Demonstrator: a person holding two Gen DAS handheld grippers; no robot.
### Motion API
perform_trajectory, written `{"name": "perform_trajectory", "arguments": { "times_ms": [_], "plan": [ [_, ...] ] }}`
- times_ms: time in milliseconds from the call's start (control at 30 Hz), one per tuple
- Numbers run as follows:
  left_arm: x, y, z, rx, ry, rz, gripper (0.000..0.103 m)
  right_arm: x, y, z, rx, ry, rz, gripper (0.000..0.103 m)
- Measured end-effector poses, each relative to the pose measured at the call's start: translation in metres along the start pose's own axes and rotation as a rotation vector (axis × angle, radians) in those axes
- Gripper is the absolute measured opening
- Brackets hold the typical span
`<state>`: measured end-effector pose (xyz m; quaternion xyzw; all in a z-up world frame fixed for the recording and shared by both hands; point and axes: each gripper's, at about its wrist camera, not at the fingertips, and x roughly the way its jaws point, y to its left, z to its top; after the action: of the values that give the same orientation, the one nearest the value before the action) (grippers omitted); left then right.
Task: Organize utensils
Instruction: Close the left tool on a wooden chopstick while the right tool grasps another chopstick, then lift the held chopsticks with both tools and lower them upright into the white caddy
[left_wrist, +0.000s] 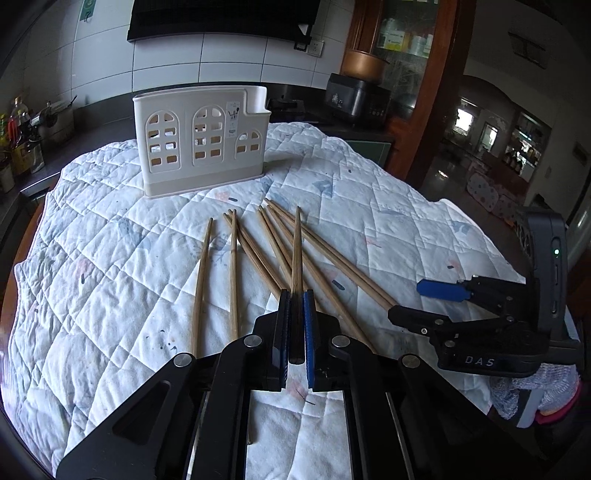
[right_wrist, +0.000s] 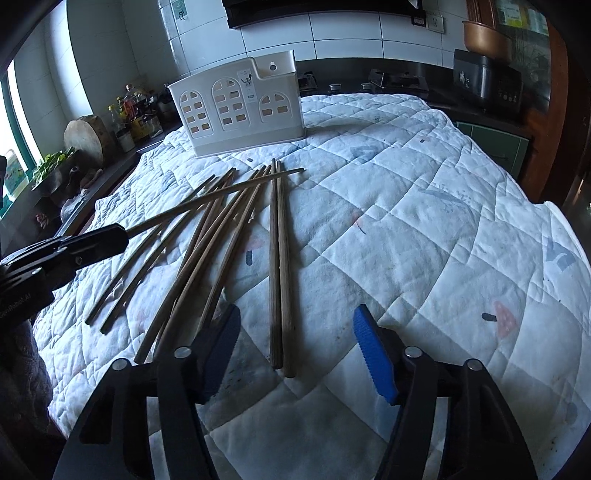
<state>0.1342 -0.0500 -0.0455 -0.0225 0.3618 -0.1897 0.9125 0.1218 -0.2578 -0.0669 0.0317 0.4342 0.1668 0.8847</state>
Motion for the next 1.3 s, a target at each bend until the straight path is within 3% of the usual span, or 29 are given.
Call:
{"name": "perform_trajectory", "arguments": {
  "times_ms": [333,567,633,1033,1300],
  "plan": [
    [-0.026,0.013,0.008,-0.022,-0.056,0.004,0.005,0.003,0.0,0.002,-0.003,0.009,-0.009,0.032],
    [-0.029,0.018,0.011,-0.026,-0.061,-0.001,0.005,0.009,0.0,0.006,-0.016,0.023,-0.001,0.021],
    [-0.031,0.018,0.012,-0.023,-0.067,0.002,0.006,0.006,-0.005,0.007,0.022,0.015,0.058,0.014],
    [-0.033,0.018,0.016,-0.01,-0.067,0.01,0.006,0.008,0.004,0.004,-0.058,0.03,-0.009,0.014],
    [-0.039,0.02,0.019,-0.01,-0.082,0.016,0.006,0.003,0.004,-0.003,-0.073,0.035,-0.009,0.014]
  ]
}}
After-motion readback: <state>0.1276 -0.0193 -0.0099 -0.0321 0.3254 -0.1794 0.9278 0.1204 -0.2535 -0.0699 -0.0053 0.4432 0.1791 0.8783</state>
